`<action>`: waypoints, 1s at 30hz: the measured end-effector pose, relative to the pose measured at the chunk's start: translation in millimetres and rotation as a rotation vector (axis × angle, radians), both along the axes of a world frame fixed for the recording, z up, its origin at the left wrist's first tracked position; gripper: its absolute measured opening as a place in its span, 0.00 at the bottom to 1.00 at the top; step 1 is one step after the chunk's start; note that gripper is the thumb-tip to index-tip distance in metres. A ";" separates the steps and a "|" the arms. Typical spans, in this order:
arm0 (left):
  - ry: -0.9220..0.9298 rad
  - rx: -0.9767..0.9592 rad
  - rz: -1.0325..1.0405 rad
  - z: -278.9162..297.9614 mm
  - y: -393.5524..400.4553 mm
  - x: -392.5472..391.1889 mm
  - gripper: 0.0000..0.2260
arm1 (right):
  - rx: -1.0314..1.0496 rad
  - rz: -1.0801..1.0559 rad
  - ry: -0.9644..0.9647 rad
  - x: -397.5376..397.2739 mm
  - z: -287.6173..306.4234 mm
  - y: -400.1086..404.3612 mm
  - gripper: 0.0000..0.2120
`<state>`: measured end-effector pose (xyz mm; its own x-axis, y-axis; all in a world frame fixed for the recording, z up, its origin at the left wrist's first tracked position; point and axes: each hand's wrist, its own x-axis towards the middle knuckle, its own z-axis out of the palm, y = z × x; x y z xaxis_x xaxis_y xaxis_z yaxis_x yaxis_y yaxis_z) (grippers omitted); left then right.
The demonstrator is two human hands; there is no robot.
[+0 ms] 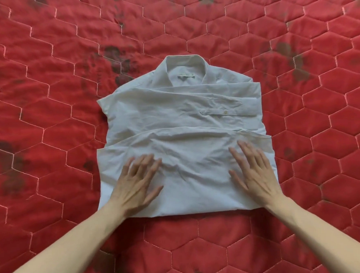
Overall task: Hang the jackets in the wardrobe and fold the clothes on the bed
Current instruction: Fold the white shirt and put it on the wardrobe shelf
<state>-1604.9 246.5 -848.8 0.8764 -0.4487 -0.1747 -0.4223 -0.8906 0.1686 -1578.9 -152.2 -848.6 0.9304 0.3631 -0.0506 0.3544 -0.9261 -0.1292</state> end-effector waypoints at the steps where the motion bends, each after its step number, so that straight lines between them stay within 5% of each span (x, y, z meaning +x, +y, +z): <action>1: -0.002 0.011 -0.066 2.6 9.4 -11.5 0.33 | 0.008 0.066 -0.016 -8.6 5.6 -4.8 0.31; 6: 0.031 0.144 -0.297 9.3 61.1 -55.7 0.37 | -0.173 0.299 0.161 -54.4 12.9 -44.3 0.38; 12: -0.041 0.209 -0.207 6.4 74.0 -60.7 0.37 | -0.177 0.287 0.196 -60.3 18.7 -50.4 0.47; 18: -0.085 0.173 0.019 -0.7 44.5 -81.6 0.34 | -0.134 0.376 0.103 -74.9 26.8 -48.2 0.35; 24: -0.107 0.134 0.061 -0.6 42.7 -83.8 0.31 | -0.158 0.187 0.068 -77.5 30.6 -42.1 0.30; 30: 0.194 0.033 0.107 21.5 65.8 -85.8 0.51 | -0.067 0.128 0.141 -86.6 57.9 -49.3 0.33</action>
